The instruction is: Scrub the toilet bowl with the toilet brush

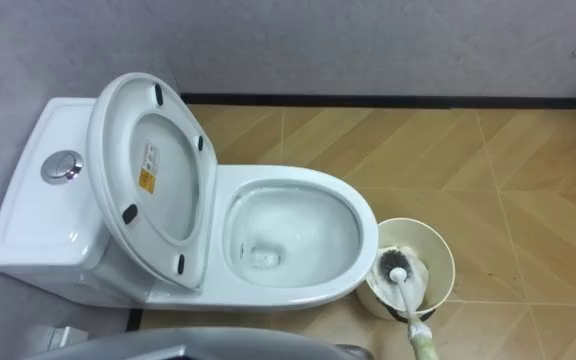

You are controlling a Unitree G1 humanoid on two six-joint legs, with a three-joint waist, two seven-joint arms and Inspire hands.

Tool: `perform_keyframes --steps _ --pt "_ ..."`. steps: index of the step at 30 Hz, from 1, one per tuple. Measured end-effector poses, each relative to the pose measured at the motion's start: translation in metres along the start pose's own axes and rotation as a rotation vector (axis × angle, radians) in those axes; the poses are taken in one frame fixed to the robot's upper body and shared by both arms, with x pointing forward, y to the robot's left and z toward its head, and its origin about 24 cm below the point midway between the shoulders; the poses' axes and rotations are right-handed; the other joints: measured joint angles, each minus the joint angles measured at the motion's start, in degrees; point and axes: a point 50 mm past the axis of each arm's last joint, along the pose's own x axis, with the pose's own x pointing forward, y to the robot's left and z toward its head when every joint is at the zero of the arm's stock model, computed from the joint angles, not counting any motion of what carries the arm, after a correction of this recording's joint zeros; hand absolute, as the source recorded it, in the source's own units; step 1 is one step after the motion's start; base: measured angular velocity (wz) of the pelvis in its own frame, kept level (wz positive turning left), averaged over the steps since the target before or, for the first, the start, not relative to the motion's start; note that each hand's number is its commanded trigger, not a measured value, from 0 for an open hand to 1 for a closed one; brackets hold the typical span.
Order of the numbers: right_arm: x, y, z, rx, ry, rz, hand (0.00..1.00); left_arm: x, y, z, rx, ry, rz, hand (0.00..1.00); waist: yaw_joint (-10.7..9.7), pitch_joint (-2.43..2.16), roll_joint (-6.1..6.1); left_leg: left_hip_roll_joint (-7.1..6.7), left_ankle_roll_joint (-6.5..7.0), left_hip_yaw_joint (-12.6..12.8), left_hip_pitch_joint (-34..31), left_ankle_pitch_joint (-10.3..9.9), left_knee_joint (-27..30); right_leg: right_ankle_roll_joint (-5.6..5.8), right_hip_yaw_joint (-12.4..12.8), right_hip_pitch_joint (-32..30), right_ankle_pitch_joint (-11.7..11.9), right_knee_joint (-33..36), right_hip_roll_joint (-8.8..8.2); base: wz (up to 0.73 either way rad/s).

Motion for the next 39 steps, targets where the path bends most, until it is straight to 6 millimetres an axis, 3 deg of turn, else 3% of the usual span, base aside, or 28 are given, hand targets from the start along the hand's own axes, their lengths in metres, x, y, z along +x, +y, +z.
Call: perform_keyframes --steps 8,12,18,23,27,29,31,36,39 --pt "0.0 -0.001 0.001 0.037 -0.001 -0.004 0.0 0.0 0.002 0.001 -0.003 0.0 0.008 0.0 0.08 0.0 0.03 0.0 0.0 0.21 -0.01 0.0 -0.05 0.0 0.38 -0.15 0.0 -0.02 0.05 -0.01" --pt "0.0 -0.002 0.0 0.241 -0.012 -0.02 0.0 0.0 0.003 0.004 -0.02 -0.006 0.014 0.0 -0.02 0.01 0.56 0.01 0.0 0.24 -0.06 0.0 -0.23 -0.01 1.23 -0.34 0.0 0.02 0.23 -0.02" --pt "0.001 0.004 -0.029 0.656 0.075 -0.027 0.0 0.0 0.006 0.002 -0.051 0.001 0.057 0.0 -1.06 0.14 1.26 -0.1 0.0 0.57 0.3 0.0 -0.34 -0.04 2.31 -0.06 0.0 0.06 0.58 -0.01" --pt "0.0 0.013 -0.051 1.119 0.156 -0.041 0.0 -0.001 0.009 -0.01 -0.138 0.02 0.086 0.0 -3.78 0.16 1.17 -0.03 0.0 1.07 0.86 0.0 -0.55 -0.07 2.8 0.06 0.0 0.18 0.6 -0.04" --pt "0.0 0.004 -0.047 1.505 0.137 -0.064 0.0 -0.003 0.017 -0.014 -0.21 0.013 0.128 0.0 -4.99 0.17 0.61 0.0 0.04 1.01 1.05 0.03 -0.83 -0.07 3.1 -0.05 0.01 0.3 0.63 -0.04" --pt "-0.001 -0.014 -0.035 1.652 0.076 -0.096 0.0 -0.004 0.024 -0.014 -0.262 -0.006 0.158 0.0 -5.27 0.05 -0.11 -0.08 0.07 0.85 1.05 0.04 -0.89 -0.02 2.95 -0.11 0.02 0.3 0.43 0.0" --pt "-0.003 -0.033 -0.025 1.683 0.019 -0.135 0.0 -0.005 0.03 -0.014 -0.271 -0.015 0.181 0.0 -5.38 0.09 -0.49 -0.19 0.09 0.75 0.82 0.05 -0.76 0.03 2.99 -0.22 0.05 0.25 0.49 0.03" --pt "-0.022 -0.093 0.013 1.685 -0.2 -0.257 0.0 -0.006 0.041 -0.012 -0.303 -0.037 0.228 0.0 -4.98 -0.09 -1.68 -0.24 0.09 0.89 -1.16 0.05 -0.1 0.05 2.97 -1.87 0.19 0.3 0.56 0.01" --pt "-0.043 -0.13 0.04 1.625 -0.366 -0.351 0.0 -0.009 0.047 -0.003 -0.315 -0.084 0.247 0.0 -4.47 -0.17 -1.82 -0.2 0.09 0.96 -2.35 0.05 -0.06 0.05 2.86 -2.98 0.51 0.29 0.64 0.0"
